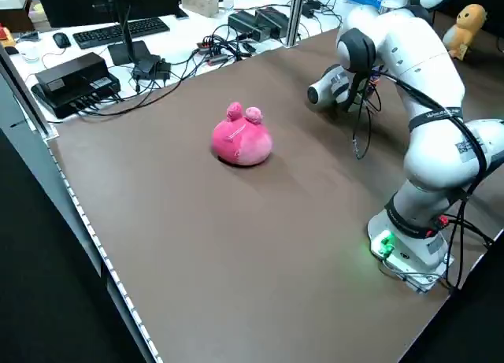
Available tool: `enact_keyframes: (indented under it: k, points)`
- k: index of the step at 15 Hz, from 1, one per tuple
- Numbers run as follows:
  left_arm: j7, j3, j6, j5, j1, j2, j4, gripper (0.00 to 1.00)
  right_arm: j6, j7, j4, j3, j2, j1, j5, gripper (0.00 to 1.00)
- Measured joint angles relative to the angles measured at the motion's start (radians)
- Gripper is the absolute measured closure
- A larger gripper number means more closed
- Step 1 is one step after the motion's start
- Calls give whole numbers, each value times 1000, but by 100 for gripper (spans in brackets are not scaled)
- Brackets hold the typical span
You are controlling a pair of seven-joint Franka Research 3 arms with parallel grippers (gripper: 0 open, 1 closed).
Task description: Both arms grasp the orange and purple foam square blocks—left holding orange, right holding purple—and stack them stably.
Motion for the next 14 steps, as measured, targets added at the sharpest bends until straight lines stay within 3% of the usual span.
enact_keyframes:
  k: [14]
  points:
    - [0, 0, 2, 19, -1, 0, 6, 40, 0, 2, 0, 0, 0, 0, 0, 46]
